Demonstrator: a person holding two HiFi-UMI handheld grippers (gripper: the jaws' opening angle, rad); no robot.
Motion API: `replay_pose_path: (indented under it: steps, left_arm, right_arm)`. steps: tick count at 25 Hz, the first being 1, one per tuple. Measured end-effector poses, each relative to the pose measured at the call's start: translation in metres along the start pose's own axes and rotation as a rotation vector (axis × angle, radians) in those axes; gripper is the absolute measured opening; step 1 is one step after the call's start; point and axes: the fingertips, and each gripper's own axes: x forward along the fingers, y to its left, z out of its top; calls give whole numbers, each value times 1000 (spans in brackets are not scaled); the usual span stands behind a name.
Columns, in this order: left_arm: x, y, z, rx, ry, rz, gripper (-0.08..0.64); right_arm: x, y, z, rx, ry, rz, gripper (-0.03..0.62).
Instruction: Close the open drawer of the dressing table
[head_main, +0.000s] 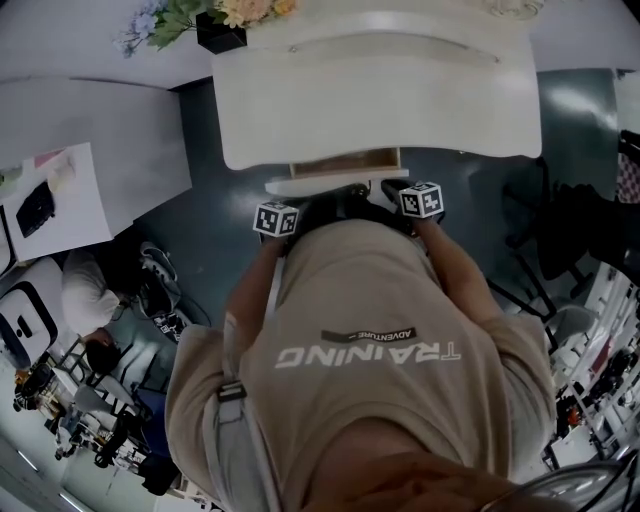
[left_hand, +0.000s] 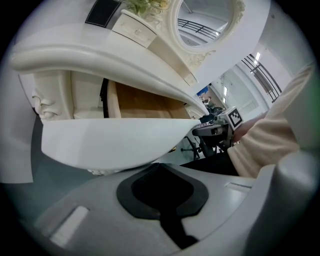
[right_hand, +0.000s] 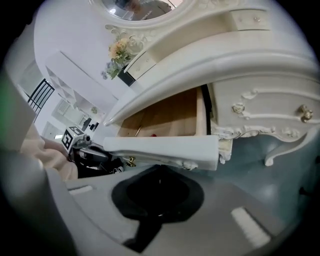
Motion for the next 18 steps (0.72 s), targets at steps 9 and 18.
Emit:
replay_pose_path:
  steps: [9, 18]
  left_arm:
    - [2, 19, 46, 8, -10, 8, 0]
    - [-4, 38, 82, 16, -40, 44, 0]
  right_arm:
    - [1, -13, 48, 3, -32, -80, 5]
    - [-1, -34, 96, 25, -126, -155, 4]
